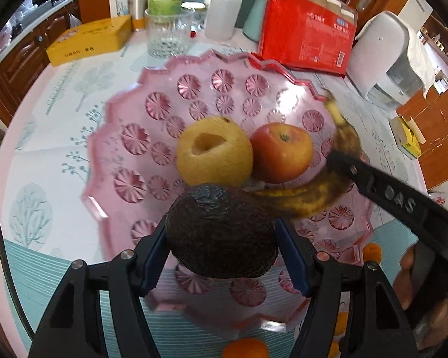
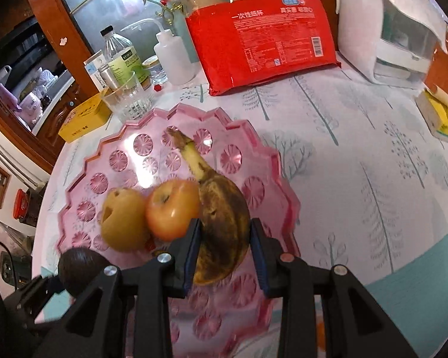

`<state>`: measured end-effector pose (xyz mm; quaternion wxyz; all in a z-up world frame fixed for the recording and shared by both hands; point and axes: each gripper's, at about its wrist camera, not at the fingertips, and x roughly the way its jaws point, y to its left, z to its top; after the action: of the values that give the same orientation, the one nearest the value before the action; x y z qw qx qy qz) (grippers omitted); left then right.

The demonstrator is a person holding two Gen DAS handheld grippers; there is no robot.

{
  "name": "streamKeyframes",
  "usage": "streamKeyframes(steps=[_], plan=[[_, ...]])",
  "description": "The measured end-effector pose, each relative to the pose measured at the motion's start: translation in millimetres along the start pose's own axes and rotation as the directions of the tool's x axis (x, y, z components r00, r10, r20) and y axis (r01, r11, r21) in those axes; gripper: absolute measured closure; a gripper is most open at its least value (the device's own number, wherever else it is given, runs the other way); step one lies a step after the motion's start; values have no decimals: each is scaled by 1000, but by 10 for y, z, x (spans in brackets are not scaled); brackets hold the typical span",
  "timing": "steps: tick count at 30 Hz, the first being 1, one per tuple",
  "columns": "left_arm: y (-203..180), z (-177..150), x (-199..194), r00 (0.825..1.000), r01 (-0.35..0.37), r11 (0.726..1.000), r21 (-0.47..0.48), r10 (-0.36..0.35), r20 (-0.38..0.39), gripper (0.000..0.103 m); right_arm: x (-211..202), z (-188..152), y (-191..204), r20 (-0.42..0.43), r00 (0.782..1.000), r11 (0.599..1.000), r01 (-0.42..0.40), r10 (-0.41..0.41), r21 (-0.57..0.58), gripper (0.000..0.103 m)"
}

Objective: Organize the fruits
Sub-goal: 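Place the banana and avocado into the pink bowl beside the pear and apple, then release both fruits and withdraw both tools from the bowl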

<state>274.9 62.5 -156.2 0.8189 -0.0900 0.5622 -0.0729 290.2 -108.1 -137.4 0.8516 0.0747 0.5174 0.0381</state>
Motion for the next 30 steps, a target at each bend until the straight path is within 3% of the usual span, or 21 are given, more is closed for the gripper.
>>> streamKeyframes(steps=[4,6,10,17,30], plan=[[-27,14,95,1000,5,1000,-8,-5,-17,36,120,81,26,-9,999,998,51,-51,-41,67],[-62,21,106,1000,3,1000,0,-3,-5,40,136,102,32,-10,999,998,35,-35,-54,63],[-111,46,67,1000,14,1000,1,-14,16,38,78,100,52,26,999,997,35,-33,-73,54],[-114,5,-12,999,-4,1000,10,4,36,23,-151,0,21,34,999,997,-26,28,-70,54],[21,-200,-537,993,-63,998,-6,63,99,19,-655,-437,-47,7,996,996,-92,93,-19,54]])
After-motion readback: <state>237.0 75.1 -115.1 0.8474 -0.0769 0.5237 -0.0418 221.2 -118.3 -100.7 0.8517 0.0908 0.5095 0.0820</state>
